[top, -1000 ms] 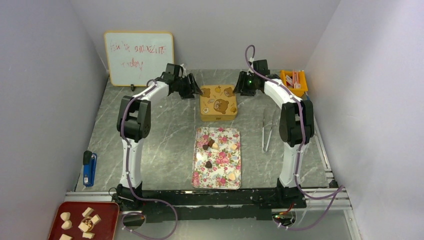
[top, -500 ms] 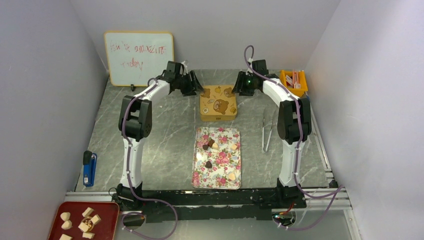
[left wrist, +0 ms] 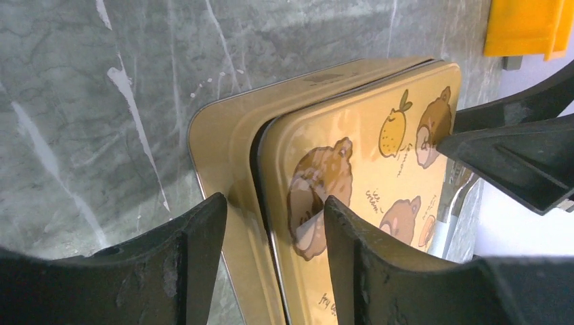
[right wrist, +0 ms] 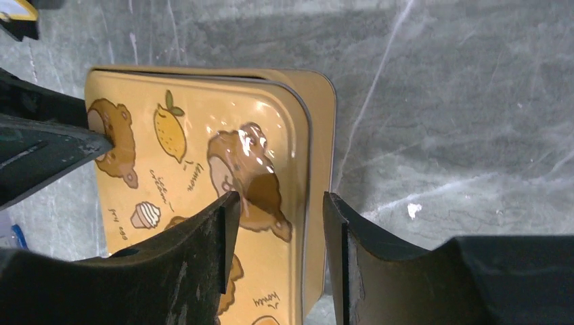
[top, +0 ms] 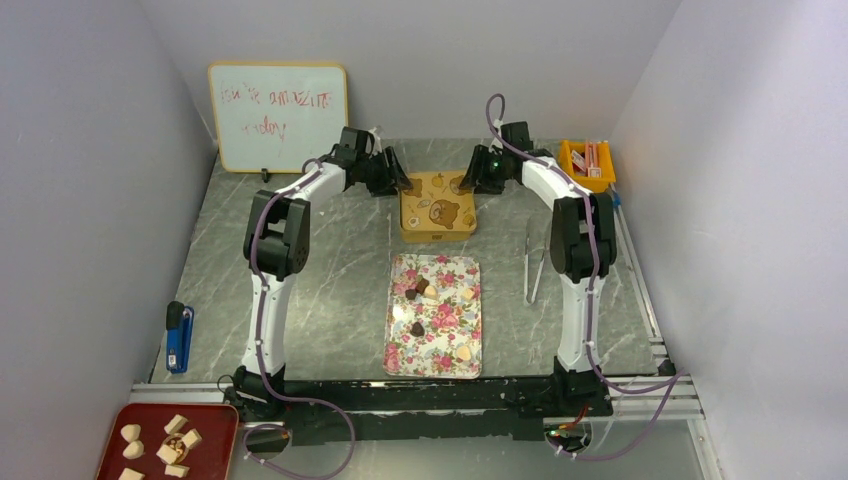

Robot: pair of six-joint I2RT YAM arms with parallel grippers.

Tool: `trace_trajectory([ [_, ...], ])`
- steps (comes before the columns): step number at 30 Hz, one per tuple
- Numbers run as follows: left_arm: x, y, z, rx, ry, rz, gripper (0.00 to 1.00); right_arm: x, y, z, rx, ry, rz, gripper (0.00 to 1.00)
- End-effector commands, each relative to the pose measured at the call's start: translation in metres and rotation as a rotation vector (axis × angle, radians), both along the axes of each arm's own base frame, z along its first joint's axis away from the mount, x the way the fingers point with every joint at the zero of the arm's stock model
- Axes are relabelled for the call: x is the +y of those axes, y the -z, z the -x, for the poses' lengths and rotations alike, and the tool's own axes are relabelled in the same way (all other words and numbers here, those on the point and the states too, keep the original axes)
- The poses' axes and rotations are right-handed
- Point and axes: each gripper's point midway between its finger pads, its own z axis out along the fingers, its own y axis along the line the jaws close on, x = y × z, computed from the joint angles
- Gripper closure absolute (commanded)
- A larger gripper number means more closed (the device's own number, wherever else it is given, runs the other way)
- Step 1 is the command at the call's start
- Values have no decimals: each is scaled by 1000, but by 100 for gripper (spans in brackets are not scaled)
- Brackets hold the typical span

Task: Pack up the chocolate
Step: Pick up the box lid from the packing box.

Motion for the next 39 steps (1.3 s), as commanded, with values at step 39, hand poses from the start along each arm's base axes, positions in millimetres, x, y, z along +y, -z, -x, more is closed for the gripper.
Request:
trace_trajectory([
  [39,2,-9,1,-36,-30,-1,42,11,-23,-22,-100,5,-83,77],
])
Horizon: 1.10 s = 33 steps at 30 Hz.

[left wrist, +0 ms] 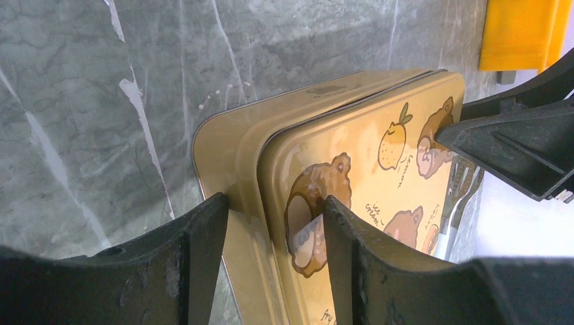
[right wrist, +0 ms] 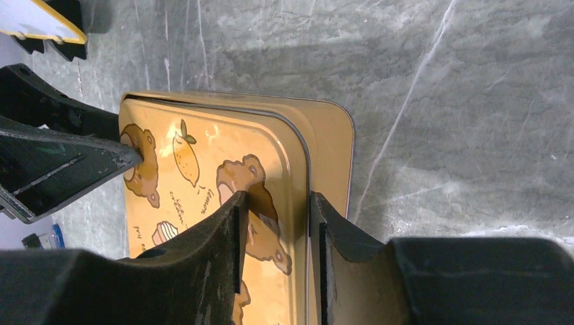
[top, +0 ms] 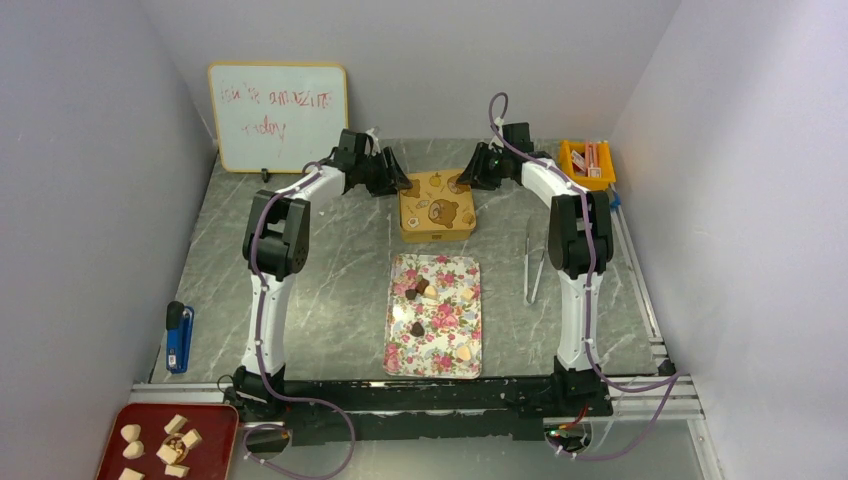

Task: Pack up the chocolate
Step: Pick up the box lid from the packing box.

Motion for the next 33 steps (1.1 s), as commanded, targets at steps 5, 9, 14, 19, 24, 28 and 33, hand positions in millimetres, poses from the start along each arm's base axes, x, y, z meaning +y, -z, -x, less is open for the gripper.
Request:
trace_trajectory([
  [5,2,-21,8,-22,-2,-3,42,-5,-27,-4,-82,26,24,85],
  [9,3,-27,9,-29,-3,-2,41,-6,-32,-3,-94,34,20,93],
  [14,5,-33,10,-38,-8,5,41,-9,-37,-3,-112,43,11,100],
  [19,6,-40,11,-44,-13,16,41,-15,-41,-2,-117,54,-6,100],
  [24,8,-52,11,-61,-23,31,41,-19,-47,-2,-134,60,-20,100],
  [28,8,-63,11,-77,-35,60,41,-22,-56,-2,-156,60,-46,100],
  [33,9,-71,12,-88,-41,75,40,-19,-65,-1,-174,38,-120,100],
])
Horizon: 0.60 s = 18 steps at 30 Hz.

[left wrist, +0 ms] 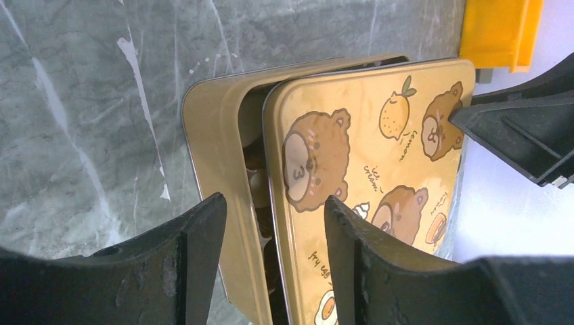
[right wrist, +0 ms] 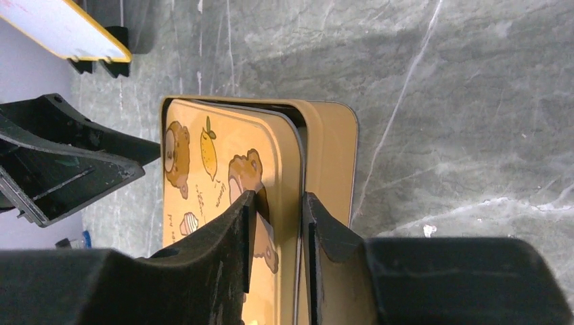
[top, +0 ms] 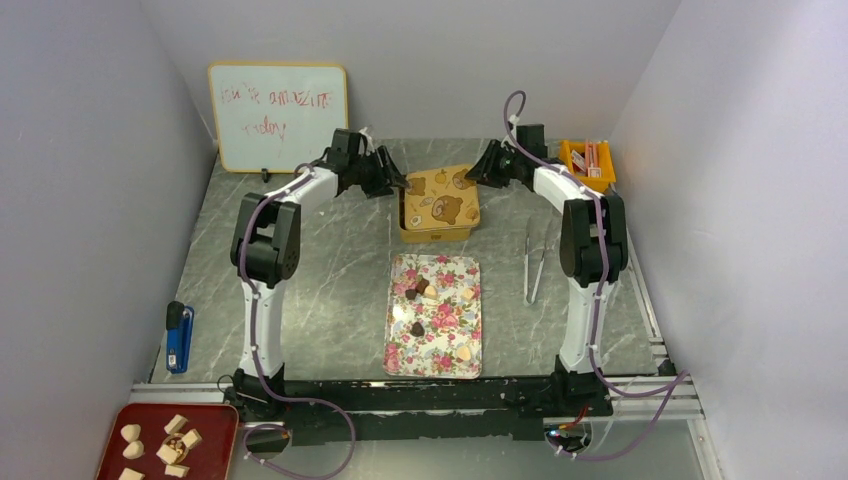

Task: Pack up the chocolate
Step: Pick up the box lid from the packing box.

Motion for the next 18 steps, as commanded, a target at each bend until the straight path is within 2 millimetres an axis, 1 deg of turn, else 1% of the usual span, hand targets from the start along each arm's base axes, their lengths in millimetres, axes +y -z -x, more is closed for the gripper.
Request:
trace_trajectory([
  [1,0,-51,-6,-106,-13,55,40,2,-41,-6,-117,-27,-69,100],
  [7,-1,-56,-4,-110,-11,73,40,11,-49,0,-130,-74,-157,100],
  [8,-1,-56,-4,-111,-10,78,40,13,-55,-1,-149,-86,-186,100],
  [9,-1,-57,-4,-113,-10,83,40,14,-54,0,-148,-91,-201,100],
  [14,-2,-63,-3,-122,-6,102,39,22,-69,6,-178,-137,-305,100],
  [18,-1,-65,-1,-123,-6,111,39,23,-72,8,-178,-148,-347,100],
])
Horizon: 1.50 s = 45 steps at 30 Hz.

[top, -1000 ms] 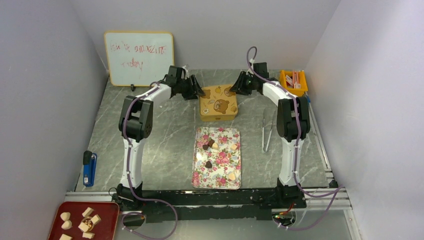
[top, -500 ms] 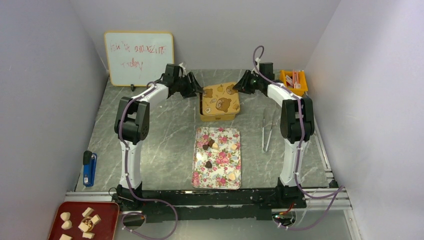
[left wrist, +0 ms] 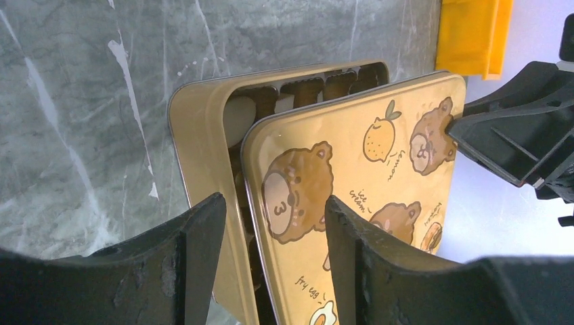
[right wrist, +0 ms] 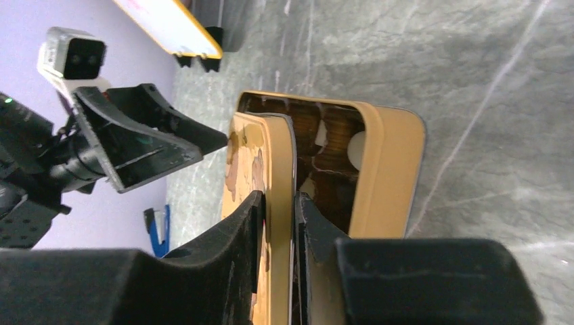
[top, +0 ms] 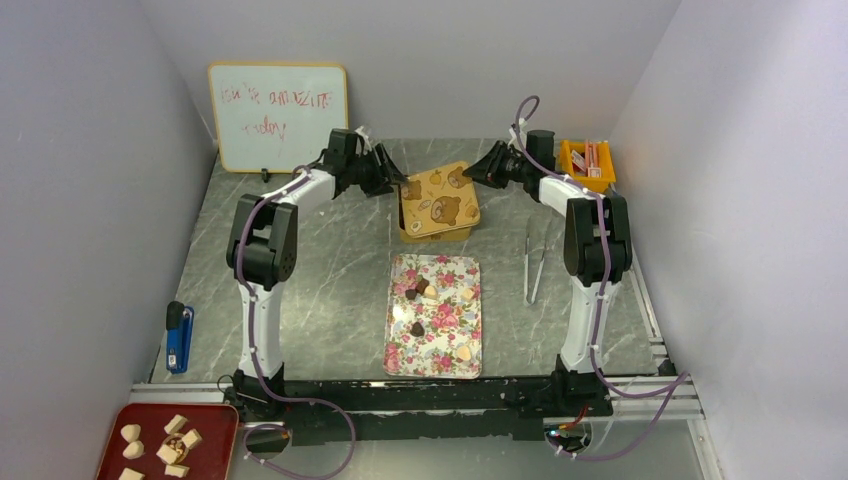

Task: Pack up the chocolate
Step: Pick up the box lid from the packing box.

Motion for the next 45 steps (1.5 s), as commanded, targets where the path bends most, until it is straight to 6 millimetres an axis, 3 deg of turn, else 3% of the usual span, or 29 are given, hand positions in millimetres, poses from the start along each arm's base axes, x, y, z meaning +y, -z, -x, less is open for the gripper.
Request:
trace_trajectory([
  [1,0,-52,-1,-106,11,61,40,10,-53,2,-138,-55,-97,100],
  [31,9,-59,7,-111,-1,131,39,10,-71,3,-141,34,-401,100],
  [45,7,-60,4,-112,-5,153,39,25,-73,0,-129,-4,-468,100],
])
